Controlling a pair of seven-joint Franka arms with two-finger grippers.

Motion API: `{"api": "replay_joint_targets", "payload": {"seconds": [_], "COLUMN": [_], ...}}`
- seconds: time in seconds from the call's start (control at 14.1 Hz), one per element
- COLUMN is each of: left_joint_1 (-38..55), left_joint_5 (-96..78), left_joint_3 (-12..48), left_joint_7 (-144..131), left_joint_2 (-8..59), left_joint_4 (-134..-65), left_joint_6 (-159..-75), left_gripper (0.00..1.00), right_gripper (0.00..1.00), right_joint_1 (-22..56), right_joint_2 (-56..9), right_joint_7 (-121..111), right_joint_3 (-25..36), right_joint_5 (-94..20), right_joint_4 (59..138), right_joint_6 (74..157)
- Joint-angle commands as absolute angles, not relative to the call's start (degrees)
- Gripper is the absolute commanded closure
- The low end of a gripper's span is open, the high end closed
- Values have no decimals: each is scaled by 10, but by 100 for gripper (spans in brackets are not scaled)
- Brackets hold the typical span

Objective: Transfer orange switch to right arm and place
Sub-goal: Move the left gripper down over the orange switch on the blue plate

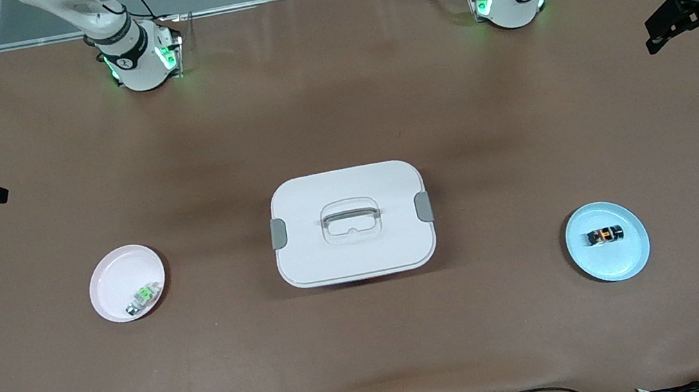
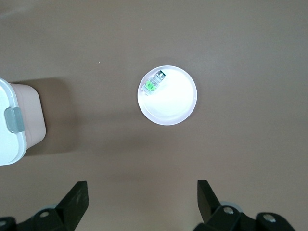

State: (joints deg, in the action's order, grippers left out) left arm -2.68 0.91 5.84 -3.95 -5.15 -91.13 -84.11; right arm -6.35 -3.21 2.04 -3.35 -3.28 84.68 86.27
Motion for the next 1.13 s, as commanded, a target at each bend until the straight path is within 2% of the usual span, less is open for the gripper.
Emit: {"api": "replay_joint_targets", "payload": {"seconds": [0.0,0.28,0.5,1.06], "left_joint_1": [-28,-26,-28,-53], "left_joint_5": [2,8,7,9], "left_joint_3": [57,57,57,57], "left_joint_7": [-30,-25,-25,-25], "left_joint_2": [-45,-21,25,146], "left_joint_4": [-894,-882,-854,-860], "left_joint_6": [-827,-829,-835,-970], "left_gripper": [0,0,0,0], "right_gripper": [0,0,0,0], "right_joint_1": [-65,-65,-62,-62], "right_joint_2": [-18,-18,-18,-19], "right_joint_7": [26,21,21,19], "right_joint_3": [-35,-35,-36,-36], "right_joint_5": [-31,-25,-10,-6], "right_joint_4": [857,857,857,850], "right_joint_6": [871,875,875,871]}}
